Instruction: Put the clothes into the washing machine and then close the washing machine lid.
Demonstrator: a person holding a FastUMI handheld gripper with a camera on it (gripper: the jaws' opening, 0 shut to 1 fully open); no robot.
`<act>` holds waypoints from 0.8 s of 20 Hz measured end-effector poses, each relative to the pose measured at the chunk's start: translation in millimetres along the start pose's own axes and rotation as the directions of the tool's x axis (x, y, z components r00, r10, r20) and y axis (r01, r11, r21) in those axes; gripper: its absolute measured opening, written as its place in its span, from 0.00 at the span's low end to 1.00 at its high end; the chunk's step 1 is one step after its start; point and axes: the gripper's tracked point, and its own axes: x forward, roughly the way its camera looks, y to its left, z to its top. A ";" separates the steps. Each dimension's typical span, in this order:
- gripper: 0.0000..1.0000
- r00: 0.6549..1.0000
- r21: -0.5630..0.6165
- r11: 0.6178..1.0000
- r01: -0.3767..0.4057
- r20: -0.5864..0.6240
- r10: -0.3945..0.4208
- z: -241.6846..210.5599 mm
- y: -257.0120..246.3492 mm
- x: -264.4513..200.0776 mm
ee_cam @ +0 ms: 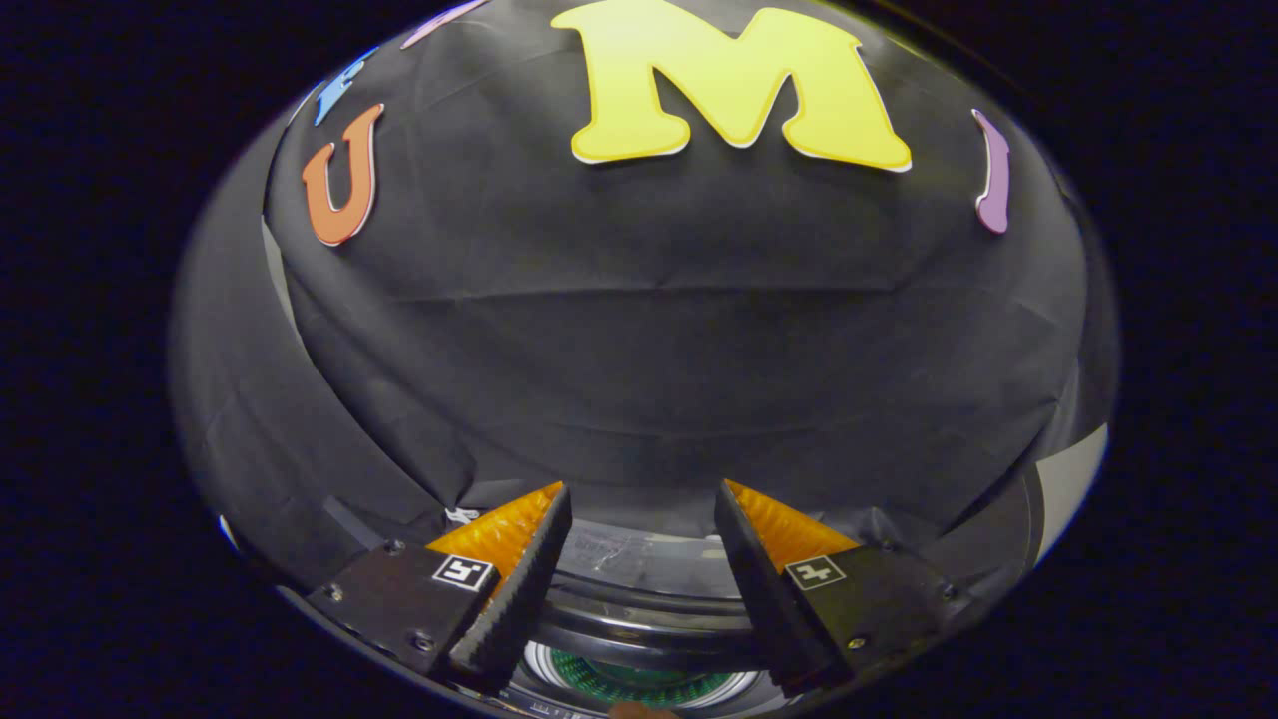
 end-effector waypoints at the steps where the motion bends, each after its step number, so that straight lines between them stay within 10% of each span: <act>1: 0.92 1.000 0.000 1.000 0.008 0.010 -0.008 -2.7 -1.1 -3.9; 16: 0.91 0.999 0.053 0.998 -0.016 0.048 0.014 -94.0 12.9 -93.9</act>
